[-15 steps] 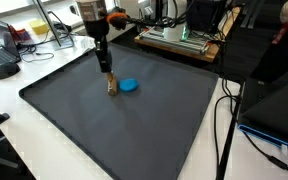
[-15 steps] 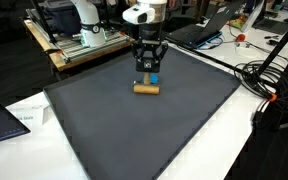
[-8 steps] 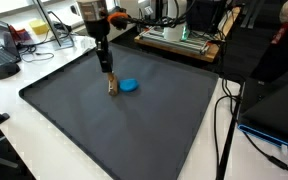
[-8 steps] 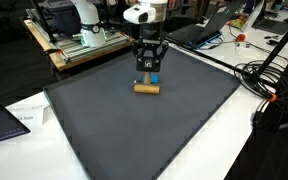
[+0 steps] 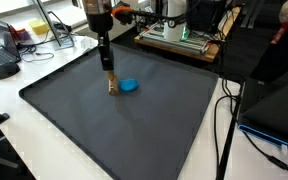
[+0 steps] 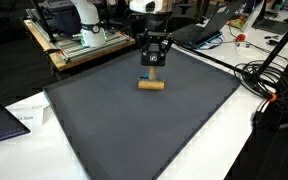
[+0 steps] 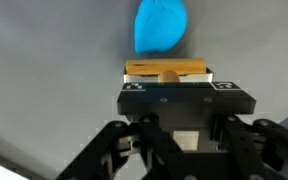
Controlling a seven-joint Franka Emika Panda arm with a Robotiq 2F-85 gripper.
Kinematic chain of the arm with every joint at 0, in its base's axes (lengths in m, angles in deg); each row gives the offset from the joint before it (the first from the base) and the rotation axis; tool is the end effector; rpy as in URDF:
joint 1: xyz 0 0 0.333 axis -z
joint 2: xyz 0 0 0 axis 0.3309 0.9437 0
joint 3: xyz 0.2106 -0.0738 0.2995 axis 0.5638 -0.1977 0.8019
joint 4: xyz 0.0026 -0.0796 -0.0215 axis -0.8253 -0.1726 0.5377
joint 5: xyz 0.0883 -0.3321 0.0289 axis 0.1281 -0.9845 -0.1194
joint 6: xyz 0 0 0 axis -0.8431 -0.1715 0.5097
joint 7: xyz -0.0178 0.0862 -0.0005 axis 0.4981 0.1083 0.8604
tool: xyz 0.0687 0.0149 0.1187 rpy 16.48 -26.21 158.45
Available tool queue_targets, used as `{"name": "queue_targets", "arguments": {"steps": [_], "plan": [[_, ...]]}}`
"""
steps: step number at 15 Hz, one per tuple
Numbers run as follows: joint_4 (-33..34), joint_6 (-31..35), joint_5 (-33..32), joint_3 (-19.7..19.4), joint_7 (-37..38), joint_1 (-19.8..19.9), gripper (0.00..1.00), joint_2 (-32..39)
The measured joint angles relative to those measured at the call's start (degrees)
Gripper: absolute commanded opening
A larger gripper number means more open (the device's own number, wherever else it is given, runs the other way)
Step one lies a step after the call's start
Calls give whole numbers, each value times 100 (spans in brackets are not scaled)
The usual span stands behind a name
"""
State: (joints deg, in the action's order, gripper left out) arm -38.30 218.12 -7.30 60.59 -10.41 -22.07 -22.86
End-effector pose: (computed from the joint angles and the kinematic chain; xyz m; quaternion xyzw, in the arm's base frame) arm 0.5705 -0.0093 0.3810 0.9150 -0.3997 0.0505 0.0219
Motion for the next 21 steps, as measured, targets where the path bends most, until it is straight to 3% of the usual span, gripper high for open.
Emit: {"name": "queue_targets", "arguments": {"steps": [9,21], "plan": [[-14,-660,202,29,-50,-15,22,-248],[-134,-752,619,54,-256,-3,22,-217]]}}
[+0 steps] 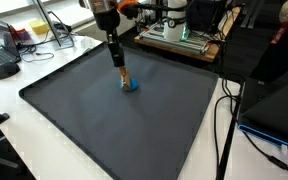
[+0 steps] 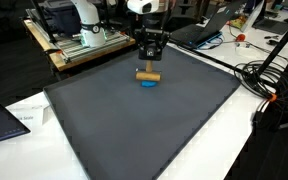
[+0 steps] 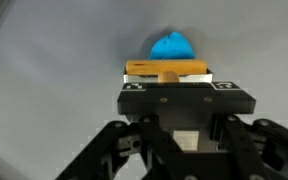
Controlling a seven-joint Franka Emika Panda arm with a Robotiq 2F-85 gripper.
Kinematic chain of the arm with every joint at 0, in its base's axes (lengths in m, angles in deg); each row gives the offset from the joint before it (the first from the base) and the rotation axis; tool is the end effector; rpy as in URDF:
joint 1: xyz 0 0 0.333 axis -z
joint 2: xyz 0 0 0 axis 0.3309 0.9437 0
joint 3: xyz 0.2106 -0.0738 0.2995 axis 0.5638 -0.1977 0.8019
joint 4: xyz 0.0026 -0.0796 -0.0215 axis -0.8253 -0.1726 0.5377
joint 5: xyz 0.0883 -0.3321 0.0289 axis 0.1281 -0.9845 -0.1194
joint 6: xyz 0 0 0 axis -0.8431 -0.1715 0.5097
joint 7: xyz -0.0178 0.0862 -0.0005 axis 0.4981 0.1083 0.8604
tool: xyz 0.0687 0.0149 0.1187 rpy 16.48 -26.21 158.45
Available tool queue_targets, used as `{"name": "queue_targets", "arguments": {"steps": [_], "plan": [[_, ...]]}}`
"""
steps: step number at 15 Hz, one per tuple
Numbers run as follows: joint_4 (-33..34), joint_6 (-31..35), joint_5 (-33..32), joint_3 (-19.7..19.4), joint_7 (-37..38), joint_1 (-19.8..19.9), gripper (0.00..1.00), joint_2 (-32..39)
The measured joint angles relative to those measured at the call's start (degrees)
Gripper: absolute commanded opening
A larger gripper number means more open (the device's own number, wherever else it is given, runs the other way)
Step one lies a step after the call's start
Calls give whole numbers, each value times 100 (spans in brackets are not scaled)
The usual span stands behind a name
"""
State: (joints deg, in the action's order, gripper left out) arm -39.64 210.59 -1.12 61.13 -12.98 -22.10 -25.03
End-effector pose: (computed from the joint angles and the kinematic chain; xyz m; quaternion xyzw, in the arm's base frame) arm 0.5438 -0.0005 0.3808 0.9118 -0.4101 -0.0197 0.0088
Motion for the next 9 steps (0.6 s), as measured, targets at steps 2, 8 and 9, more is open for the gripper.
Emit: {"name": "queue_targets", "arguments": {"steps": [2,8,9], "plan": [[1,-19,7,0,-19,0,22,2],[15,-32,7,2,-47,1,22,32],[19,-32,7,2,-54,2,22,38]]}}
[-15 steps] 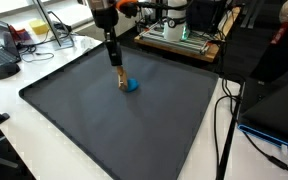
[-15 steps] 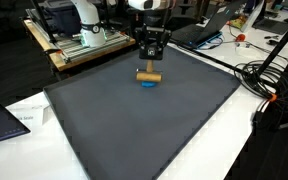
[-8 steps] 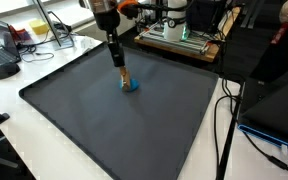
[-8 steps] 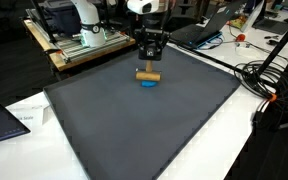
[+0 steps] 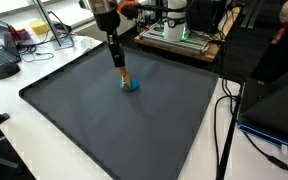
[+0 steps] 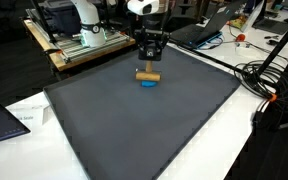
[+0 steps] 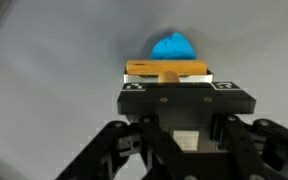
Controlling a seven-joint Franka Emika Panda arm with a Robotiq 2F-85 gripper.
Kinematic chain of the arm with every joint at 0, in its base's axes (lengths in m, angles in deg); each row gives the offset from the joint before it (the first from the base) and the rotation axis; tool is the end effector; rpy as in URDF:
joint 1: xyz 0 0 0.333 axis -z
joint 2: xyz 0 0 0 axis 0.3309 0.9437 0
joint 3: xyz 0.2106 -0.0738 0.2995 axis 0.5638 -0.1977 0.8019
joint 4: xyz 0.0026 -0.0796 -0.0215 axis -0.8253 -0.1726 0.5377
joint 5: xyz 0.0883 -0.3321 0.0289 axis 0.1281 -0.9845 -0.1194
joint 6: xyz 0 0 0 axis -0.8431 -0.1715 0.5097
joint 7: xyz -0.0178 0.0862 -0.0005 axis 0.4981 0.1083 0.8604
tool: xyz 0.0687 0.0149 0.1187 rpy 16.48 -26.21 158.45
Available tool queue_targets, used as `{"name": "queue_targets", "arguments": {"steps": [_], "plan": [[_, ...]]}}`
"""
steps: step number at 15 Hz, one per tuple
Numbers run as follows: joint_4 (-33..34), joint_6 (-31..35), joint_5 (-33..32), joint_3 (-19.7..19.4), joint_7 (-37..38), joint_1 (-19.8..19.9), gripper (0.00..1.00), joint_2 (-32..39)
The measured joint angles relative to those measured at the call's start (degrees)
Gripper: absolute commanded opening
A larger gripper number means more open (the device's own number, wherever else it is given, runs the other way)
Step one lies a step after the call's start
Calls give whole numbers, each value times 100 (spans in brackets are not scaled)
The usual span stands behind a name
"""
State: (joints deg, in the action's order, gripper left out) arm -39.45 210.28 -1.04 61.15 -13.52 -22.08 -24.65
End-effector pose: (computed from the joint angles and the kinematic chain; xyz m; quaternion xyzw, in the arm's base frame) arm 0.5443 -0.0004 0.3780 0.9134 -0.4061 -0.0239 0.0101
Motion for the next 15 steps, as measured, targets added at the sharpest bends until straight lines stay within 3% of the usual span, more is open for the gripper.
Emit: {"name": "queue_targets", "arguments": {"steps": [15], "plan": [[47,-45,0,13,-51,0,22,60]]}}
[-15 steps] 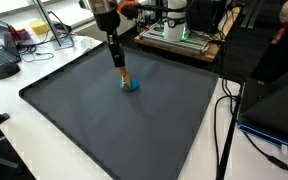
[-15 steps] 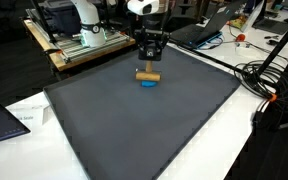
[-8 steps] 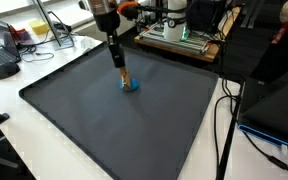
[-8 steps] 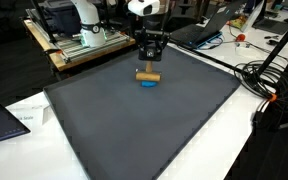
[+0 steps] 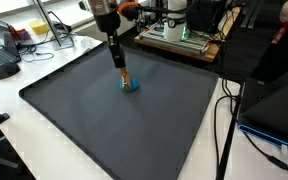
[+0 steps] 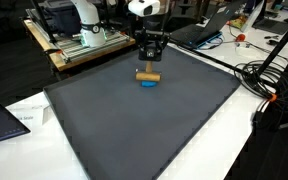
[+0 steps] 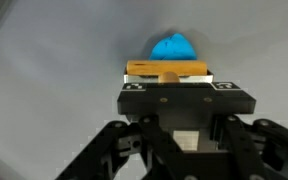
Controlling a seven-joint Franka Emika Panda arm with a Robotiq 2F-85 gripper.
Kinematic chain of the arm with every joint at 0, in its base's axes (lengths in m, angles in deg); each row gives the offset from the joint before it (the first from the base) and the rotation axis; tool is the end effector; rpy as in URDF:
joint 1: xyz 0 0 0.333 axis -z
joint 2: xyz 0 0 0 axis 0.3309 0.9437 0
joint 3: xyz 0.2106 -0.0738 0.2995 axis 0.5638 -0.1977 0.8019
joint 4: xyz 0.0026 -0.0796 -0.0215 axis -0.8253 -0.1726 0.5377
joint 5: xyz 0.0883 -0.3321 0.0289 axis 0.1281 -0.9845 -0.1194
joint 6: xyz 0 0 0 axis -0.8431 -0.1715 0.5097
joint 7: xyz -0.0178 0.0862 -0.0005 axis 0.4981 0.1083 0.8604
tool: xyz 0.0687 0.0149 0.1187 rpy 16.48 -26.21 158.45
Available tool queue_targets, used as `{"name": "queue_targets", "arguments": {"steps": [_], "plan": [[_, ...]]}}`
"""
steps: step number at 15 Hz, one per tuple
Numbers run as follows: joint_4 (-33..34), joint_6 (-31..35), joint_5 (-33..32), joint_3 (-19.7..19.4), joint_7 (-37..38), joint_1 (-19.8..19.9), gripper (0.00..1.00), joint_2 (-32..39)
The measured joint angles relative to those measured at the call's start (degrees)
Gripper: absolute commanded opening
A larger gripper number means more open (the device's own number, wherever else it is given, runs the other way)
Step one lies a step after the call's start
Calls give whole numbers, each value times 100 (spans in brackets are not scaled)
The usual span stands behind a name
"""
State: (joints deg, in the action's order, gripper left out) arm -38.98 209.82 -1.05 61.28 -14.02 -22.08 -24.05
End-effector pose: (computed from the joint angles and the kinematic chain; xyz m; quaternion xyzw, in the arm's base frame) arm 0.5461 0.0008 0.3748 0.9156 -0.4010 -0.0286 0.0121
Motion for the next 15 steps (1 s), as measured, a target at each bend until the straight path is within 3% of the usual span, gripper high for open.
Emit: {"name": "queue_targets", "arguments": {"steps": [15], "plan": [[70,-57,-19,18,0,-6,22,71]]}}
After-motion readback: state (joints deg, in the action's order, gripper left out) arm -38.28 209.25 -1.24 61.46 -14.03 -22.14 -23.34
